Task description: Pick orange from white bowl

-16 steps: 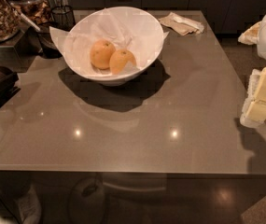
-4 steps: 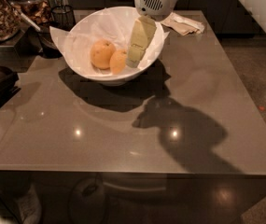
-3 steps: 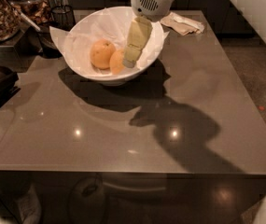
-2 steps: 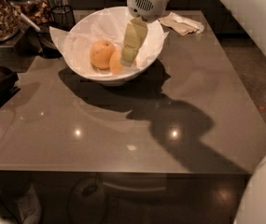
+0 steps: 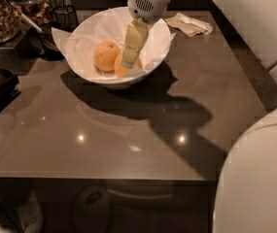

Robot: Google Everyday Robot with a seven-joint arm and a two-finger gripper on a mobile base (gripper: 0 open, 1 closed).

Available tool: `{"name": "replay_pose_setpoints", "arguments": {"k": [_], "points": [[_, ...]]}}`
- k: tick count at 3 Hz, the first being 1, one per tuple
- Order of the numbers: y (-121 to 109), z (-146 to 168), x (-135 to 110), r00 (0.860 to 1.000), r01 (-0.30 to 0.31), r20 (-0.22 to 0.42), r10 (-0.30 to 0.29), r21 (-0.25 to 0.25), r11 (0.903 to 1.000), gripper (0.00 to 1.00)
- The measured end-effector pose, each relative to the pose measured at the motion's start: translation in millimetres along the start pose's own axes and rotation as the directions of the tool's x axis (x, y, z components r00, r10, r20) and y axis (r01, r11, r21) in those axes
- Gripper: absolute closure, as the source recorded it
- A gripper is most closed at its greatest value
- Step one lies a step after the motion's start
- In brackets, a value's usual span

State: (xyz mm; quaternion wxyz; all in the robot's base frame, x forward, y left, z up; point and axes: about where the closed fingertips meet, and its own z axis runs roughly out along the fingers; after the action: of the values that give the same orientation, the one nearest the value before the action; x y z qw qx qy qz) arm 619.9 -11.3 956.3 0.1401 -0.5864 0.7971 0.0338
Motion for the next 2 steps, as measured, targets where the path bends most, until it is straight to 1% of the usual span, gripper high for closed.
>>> {"name": "replay_pose_setpoints", "arguments": {"k": [2], "points": [[-8.6,8.9,-1.6,0.999,-0.046,-0.009,0.045,-0.026,0.9986,0.13]]}}
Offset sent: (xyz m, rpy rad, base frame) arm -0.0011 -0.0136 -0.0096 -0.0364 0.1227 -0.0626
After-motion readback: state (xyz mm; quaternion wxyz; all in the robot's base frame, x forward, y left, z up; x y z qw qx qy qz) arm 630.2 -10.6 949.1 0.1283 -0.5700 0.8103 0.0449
